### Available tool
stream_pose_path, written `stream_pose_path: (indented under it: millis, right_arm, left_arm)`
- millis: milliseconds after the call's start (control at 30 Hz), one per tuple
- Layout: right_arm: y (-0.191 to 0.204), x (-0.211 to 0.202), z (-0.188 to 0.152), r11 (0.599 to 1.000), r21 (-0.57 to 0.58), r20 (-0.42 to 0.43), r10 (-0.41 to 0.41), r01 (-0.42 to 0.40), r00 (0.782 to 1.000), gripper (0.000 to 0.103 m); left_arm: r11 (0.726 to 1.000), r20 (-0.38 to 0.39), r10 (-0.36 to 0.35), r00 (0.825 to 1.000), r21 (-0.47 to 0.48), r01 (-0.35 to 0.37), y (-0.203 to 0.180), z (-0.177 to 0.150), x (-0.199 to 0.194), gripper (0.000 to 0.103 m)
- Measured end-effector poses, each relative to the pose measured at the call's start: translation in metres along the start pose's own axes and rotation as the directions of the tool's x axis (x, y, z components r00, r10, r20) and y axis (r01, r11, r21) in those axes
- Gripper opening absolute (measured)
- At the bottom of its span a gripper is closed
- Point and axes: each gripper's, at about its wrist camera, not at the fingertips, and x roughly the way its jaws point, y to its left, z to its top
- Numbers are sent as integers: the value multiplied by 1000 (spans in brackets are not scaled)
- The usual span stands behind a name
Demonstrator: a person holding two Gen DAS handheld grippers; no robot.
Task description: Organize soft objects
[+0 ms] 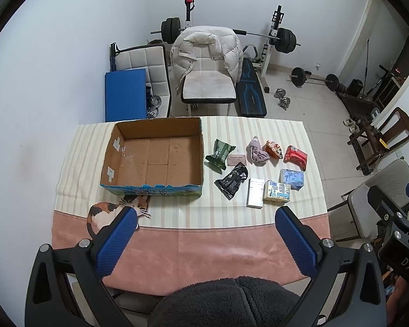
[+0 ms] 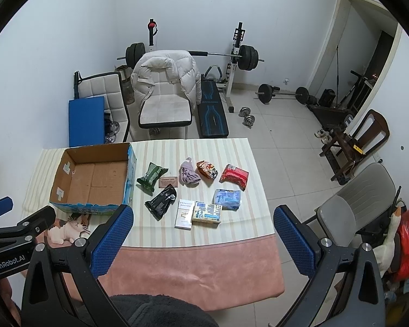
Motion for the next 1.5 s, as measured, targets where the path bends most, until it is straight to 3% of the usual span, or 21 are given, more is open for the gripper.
stream_pose_path:
  millis: [1500]
  right_arm:
    - [1,-9,8,1000,26,45,-18,17,999,103]
  left_arm:
    - [1000,33,-18,999,-10,18,-2,12,-3,103]
